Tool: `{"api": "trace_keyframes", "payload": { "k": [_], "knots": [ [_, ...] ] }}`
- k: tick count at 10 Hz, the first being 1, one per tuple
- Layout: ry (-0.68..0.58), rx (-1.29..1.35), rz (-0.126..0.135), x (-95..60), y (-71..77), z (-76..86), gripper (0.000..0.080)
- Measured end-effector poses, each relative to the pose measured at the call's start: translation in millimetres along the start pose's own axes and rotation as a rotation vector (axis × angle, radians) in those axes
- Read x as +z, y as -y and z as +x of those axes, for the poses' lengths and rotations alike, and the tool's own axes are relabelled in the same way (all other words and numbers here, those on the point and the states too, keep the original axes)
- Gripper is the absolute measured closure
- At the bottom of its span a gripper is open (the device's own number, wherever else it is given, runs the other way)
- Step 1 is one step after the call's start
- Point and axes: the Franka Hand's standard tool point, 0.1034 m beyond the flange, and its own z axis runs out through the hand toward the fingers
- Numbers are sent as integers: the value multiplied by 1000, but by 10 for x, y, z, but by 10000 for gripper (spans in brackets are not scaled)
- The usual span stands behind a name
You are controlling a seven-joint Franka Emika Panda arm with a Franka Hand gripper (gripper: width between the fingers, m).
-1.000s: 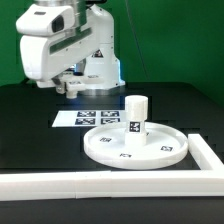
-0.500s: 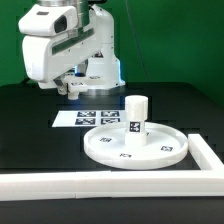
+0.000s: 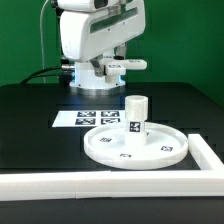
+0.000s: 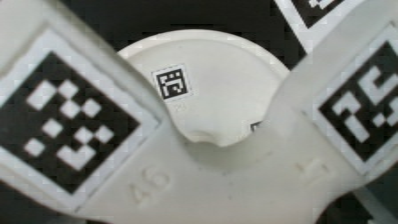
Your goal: Assemble round table
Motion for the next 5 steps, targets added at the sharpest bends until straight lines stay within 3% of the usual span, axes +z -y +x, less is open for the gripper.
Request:
{"api": "trace_keyframes", "payload": {
  "k": [3, 5],
  "knots": [
    [1, 1, 1, 9, 3, -3, 340],
    [-14, -17, -14, 55, 31, 160, 340]
  ]
}}
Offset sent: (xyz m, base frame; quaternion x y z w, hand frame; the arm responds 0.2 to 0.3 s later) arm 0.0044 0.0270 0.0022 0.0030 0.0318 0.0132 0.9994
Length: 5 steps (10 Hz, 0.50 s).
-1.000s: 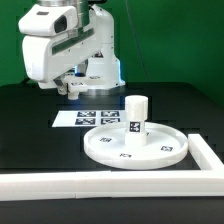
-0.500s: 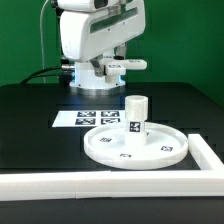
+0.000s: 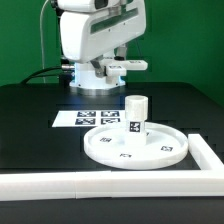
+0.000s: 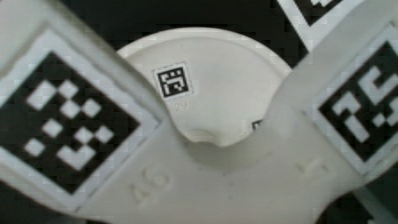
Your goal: Assemble round table
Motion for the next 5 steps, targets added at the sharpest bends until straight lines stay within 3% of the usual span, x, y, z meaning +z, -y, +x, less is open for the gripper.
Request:
{"api": "trace_keyframes", "payload": {
  "k": [2, 5],
  "knots": [
    [-13, -21, -21, 30, -40, 144, 340],
    [-10, -17, -17, 45, -46, 120, 340]
  ]
}}
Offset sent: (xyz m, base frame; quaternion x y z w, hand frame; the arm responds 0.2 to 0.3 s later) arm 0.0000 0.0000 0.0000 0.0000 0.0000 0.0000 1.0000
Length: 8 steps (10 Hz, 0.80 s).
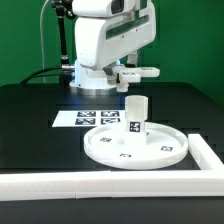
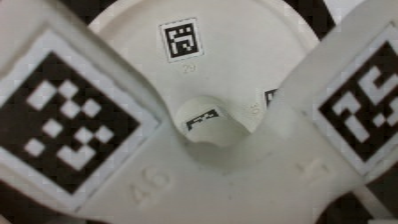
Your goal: Assemble round table
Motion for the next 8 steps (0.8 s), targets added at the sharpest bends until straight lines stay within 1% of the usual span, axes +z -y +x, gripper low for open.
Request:
{"api": "trace_keyframes", "payload": {
  "k": [2, 4, 5, 7, 8],
  "knots": [
    [6, 19, 7, 53, 20, 11, 340],
    [2, 32, 6, 81, 44, 238, 340],
    [0, 37, 6, 87, 50, 298, 340],
    [4, 36, 9, 113, 62, 274, 340],
    [9, 38, 14, 142, 74, 235, 340]
  ]
}}
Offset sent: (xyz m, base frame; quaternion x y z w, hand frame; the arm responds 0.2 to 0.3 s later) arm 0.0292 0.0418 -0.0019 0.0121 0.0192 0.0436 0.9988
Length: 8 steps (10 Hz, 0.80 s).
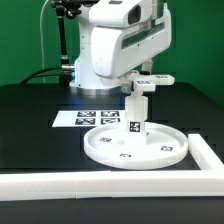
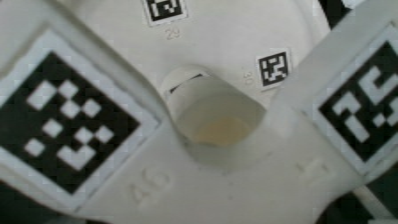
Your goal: Assemble round table
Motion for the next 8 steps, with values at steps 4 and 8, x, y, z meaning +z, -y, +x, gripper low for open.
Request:
{"api": "trace_keyframes", "payload": {
  "k": [4, 8],
  "knots": [
    [-10, 0, -13, 8, 3, 2, 340],
    [-24, -4, -29, 3, -1, 35, 340]
  ]
}}
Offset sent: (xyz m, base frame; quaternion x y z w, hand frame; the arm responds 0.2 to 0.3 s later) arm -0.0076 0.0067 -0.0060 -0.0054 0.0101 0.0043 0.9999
